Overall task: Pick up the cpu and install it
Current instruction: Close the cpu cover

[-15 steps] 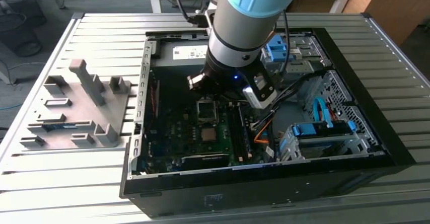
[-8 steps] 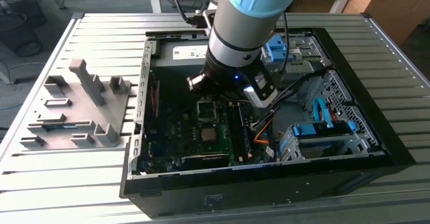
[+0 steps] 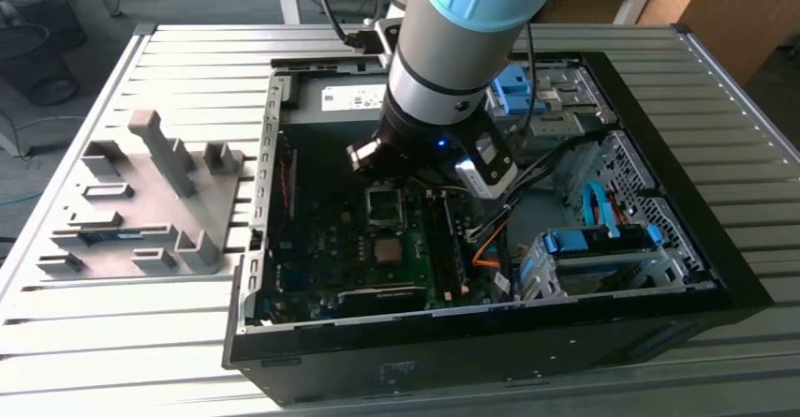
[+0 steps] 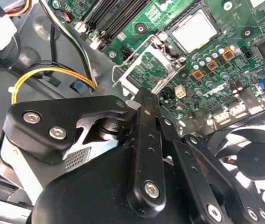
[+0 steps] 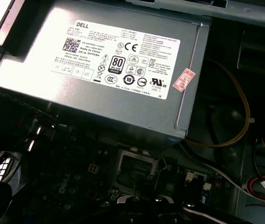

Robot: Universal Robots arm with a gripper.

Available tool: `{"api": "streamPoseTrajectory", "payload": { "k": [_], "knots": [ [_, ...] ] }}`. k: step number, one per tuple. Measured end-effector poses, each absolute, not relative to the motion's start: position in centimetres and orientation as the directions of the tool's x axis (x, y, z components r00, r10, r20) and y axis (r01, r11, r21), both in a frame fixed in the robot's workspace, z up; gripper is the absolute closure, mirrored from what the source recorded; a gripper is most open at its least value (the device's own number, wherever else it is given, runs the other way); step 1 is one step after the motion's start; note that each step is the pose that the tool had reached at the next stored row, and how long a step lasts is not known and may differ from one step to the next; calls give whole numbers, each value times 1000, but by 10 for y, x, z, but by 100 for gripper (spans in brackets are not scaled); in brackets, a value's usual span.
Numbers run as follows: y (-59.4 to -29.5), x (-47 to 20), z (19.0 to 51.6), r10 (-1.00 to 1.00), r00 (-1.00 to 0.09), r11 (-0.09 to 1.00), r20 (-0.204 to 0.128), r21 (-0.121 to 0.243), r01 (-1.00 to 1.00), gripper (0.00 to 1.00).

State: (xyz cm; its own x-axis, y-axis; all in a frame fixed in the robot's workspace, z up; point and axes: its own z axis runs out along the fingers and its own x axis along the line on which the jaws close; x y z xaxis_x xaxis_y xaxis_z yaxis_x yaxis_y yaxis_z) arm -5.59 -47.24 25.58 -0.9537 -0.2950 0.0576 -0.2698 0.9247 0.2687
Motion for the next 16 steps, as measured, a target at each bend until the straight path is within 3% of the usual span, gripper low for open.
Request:
{"api": "streamPoseTrajectory", "payload": {
  "k": [16],
  "knots": [
    [-472,-56,256,-362,-931,903,58,269,-334,90]
  ]
}}
